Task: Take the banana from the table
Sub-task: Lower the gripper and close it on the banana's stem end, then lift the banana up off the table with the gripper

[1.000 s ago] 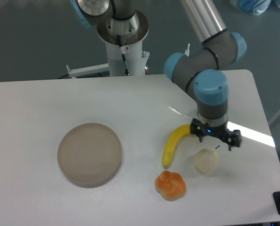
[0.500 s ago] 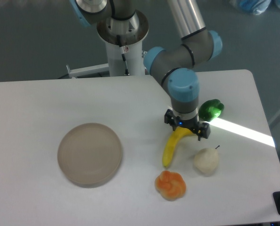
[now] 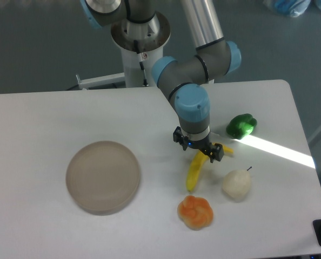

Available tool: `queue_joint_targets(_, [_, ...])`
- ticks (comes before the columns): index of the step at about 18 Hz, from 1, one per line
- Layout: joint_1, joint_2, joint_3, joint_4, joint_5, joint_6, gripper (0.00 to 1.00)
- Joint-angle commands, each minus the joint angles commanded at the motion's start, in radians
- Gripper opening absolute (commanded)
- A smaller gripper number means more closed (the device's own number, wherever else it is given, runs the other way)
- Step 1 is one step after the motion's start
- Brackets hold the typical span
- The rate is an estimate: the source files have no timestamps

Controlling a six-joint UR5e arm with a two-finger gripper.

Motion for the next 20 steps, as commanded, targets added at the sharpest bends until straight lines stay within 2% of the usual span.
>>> queue_joint_targets(4, [0.0,-0.034,0.009,0.021,0.002,0.006,1.0])
queue_joint_targets(13, [0.002,-0.037,-0.002,0.023,0.003,0.006,1.0])
queue_joint_targets(14, [0.002,-0.037,0.0,0.023,0.003,0.005,0.93])
queue_joint_targets(15, [0.002,-0.037,0.0,0.022,0.003,0.005,0.74])
queue_joint_targets(16, [0.003,-0.037,0.002,0.021,0.003,0.008,0.62])
queue_joint_targets(20, [0.008,-0.037,0.005,0.021,0.003,0.011,0.46])
